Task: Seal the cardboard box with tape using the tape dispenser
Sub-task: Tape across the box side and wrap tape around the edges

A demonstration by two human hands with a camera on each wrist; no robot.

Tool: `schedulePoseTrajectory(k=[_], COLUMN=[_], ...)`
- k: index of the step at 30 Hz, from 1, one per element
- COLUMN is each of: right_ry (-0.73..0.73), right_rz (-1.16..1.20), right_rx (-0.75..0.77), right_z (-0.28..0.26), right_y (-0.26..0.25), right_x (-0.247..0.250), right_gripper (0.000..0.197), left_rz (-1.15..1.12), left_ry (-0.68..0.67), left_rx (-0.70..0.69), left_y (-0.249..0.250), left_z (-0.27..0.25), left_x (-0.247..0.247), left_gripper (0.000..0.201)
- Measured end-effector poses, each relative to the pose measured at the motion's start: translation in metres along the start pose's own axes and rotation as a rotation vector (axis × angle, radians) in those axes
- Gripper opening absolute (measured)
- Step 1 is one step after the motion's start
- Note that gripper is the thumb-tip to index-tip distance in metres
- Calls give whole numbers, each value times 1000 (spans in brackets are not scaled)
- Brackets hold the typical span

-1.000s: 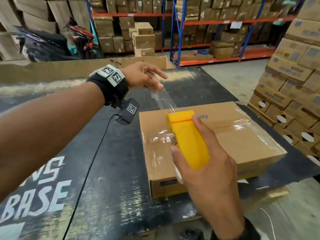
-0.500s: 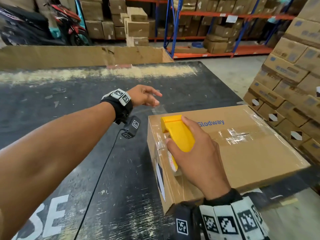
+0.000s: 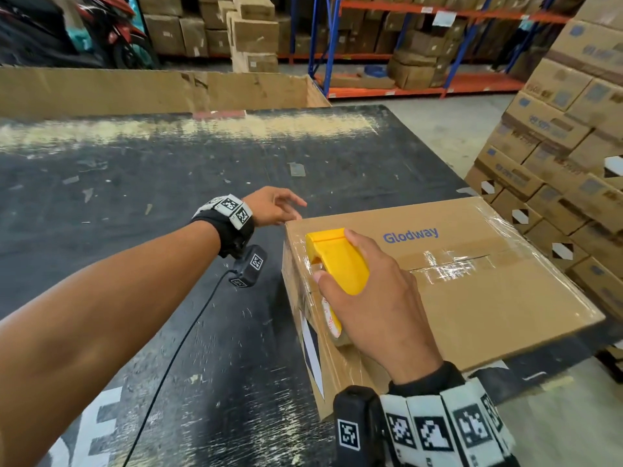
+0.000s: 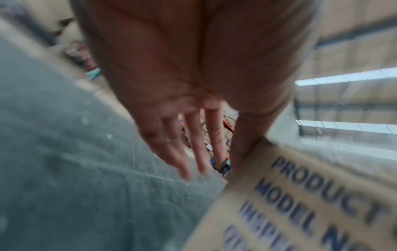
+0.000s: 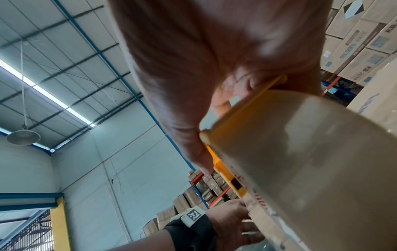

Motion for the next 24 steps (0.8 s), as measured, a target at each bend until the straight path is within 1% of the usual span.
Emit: schedulePoseTrajectory(k=[2, 3, 5, 6, 7, 8, 10, 12, 15, 17, 20, 24], right_ry=[-7, -9, -10, -10, -9, -4, 3, 6, -3, -9, -9, -33], right_rz=[-3, -3, 0, -1, -6, -14, -28, -36, -36, -36, -39, -38], right_rx=[-5, -6, -2, 1, 5, 9, 14, 17, 8, 5, -9, -86], right_z=[0, -1, -1, -1, -1, -1, 0, 1, 1, -4, -28, -91], right_y=[1, 1, 1, 1, 1, 1, 2, 2, 3, 4, 7, 24], right_x=[0, 0, 0, 0, 0, -1, -2, -2, -3, -1, 10, 30], right_gripper=[64, 65, 65, 66, 66, 66, 66, 67, 69, 71, 73, 75], left_rz=[258, 302, 245, 199, 172, 159, 155, 177, 218, 240, 264, 279], left_ry=[88, 145, 272, 316, 327, 312, 235, 196, 213, 200, 161, 170], left_rx=[-30, -55, -180, -260, -332, -401, -474, -496, -488, -478, -480, -480], left_y=[3, 5, 13, 19, 26, 32, 36, 33, 31, 31, 31, 30], left_z=[-8, -15, -31, -41, -50, -59, -70, -75, -78, -77, -74, -74], left_x=[9, 14, 20, 19, 15, 8, -10, -22, -24, -23, -25, -25], left_gripper=[38, 35, 30, 31, 33, 34, 35, 37, 39, 39, 39, 39])
Point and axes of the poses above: each hand's wrist, its own z-axis towards the middle knuckle, its own x-axis out of the back of the hand, y = z × x, the point moved 7 cm from there along z, towards the middle knuckle, and after that the axes turned 14 degrees about z, right-handed, at the moved point
